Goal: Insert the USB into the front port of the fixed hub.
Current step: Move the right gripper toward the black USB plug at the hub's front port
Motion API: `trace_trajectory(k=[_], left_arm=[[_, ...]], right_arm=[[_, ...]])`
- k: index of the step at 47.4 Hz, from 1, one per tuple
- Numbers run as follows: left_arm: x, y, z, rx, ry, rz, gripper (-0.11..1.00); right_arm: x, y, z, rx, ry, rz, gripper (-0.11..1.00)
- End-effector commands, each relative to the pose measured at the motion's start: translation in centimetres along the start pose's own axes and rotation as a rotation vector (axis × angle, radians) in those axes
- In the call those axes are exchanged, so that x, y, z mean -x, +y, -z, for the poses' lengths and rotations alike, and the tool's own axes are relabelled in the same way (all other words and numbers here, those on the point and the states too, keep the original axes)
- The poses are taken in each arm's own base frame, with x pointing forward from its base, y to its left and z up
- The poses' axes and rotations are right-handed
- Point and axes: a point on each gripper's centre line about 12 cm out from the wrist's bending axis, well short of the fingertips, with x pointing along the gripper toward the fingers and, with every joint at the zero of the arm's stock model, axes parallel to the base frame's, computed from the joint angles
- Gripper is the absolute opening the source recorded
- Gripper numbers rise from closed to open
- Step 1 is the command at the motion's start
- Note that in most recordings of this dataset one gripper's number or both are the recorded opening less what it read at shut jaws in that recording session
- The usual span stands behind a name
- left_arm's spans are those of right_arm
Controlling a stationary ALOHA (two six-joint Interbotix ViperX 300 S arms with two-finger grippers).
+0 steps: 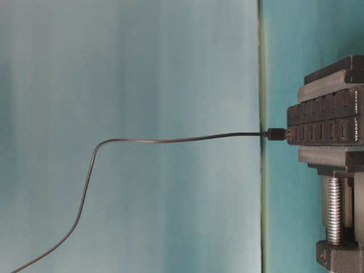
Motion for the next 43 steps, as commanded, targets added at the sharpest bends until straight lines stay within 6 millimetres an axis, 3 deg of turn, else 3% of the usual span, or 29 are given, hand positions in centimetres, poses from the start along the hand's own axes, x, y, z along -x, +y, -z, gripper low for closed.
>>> trace_trajectory(k=[1, 3, 7, 12, 29, 43], left_arm=[[-0.5, -0.2, -0.1, 0.009, 0.008, 0.012, 0.13], [-0.7, -0.3, 0.2, 0.012, 0.022, 0.016, 0.10], [-1.0, -0.3, 0.7, 0.015, 0.048, 0.016, 0.00], [-1.4, -0.3, 1.1, 0.015, 0.077, 0.016, 0.00], [-2.9, -0.5, 2.8, 0.011, 0.209, 0.020, 0.00], [-3.2, -0.5, 2.3, 0.008, 0.246, 0.023, 0.00]], right_arm=[[0.0, -0.3, 0.7, 0.000, 0.014, 0.014, 0.16], [0.2, -0.4, 1.3, -0.018, 0.024, 0.022, 0.15], [0.5, -0.6, 2.5, -0.085, 0.060, 0.038, 0.03], [0.7, -0.7, 3.1, -0.152, 0.077, 0.047, -0.02], [0.2, -2.7, 4.3, -0.195, 0.318, 0.164, -0.03], [-0.9, -4.3, 4.7, -0.160, 0.432, 0.230, -0.03]])
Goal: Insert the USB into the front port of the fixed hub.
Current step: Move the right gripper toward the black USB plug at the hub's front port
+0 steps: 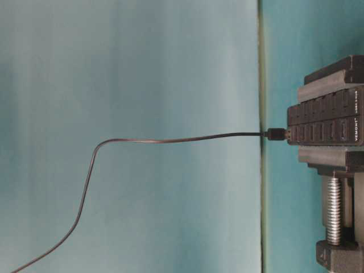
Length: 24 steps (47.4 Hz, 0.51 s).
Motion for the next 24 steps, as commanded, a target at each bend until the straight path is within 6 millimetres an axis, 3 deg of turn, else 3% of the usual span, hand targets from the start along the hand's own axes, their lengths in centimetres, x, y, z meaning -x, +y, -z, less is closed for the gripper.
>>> trace_trajectory(k=[1, 24], left_arm=[[-0.1, -0.1, -1.2, -0.004, -0.026, 0.003, 0.00], [-0.2, -0.2, -1.1, -0.003, -0.021, 0.008, 0.00]], right_arm=[[-0.6, -0.3, -0.9, -0.007, -0.002, 0.017, -0.03], [-6.4, -2.0, -2.0, 0.111, 0.037, 0.079, -0.03]])
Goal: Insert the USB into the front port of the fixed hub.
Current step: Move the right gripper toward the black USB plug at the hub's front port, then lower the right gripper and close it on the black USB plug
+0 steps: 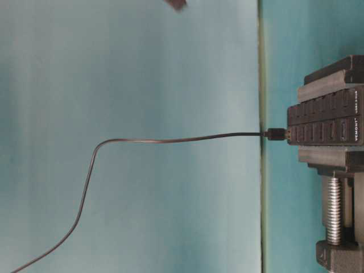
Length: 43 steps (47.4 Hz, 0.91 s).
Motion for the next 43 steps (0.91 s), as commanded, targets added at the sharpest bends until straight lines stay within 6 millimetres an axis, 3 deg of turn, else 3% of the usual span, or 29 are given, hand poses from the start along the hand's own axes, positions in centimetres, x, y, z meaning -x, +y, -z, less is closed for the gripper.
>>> trace_trajectory(k=[1, 28, 43], left_arm=[[-0.1, -0.1, -1.0, -0.002, -0.028, 0.004, 0.00], [0.0, -0.1, -0.8, -0.001, -0.023, 0.004, 0.00], [0.0, -0.1, -0.7, -0.001, -0.023, 0.004, 0.00]], right_arm=[[-1.1, -0.3, -1.4, 0.014, -0.034, 0.009, -0.03], [-10.1, -0.5, 0.0, 0.025, 0.120, 0.011, -0.03], [-12.8, -0.5, 0.4, 0.037, 0.157, 0.009, -0.03]])
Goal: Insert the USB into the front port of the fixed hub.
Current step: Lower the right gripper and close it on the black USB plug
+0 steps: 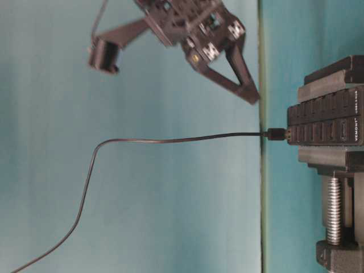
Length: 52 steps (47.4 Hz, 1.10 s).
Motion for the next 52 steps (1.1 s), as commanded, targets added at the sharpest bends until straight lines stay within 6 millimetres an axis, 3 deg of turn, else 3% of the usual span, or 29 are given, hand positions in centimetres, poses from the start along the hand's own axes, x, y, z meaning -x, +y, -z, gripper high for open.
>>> trace_trajectory(k=[1, 20, 31, 36, 48, 52], left_arm=[[0.0, 0.0, -0.7, -0.002, -0.020, 0.002, 0.00], [0.0, 0.0, -0.6, -0.003, -0.018, 0.002, 0.00], [0.0, 0.0, -0.5, -0.002, -0.017, 0.002, 0.00], [0.0, 0.0, -0.6, -0.002, -0.018, 0.002, 0.00], [0.0, -0.2, -0.4, 0.000, -0.015, 0.010, 0.00], [0.0, -0.3, -0.3, -0.001, -0.012, 0.011, 0.00]], right_arm=[[0.0, -0.1, -1.4, 0.013, -0.038, 0.002, -0.03], [-0.2, -0.1, -1.7, 0.004, -0.041, 0.002, -0.03], [-0.9, 0.4, -2.1, 0.011, 0.057, -0.007, 0.05], [-1.1, 0.9, -2.8, 0.021, 0.049, -0.017, 0.19], [-1.1, 1.6, -2.6, 0.030, 0.076, -0.029, 0.86], [-1.2, 1.8, -2.6, 0.033, 0.073, -0.033, 0.86]])
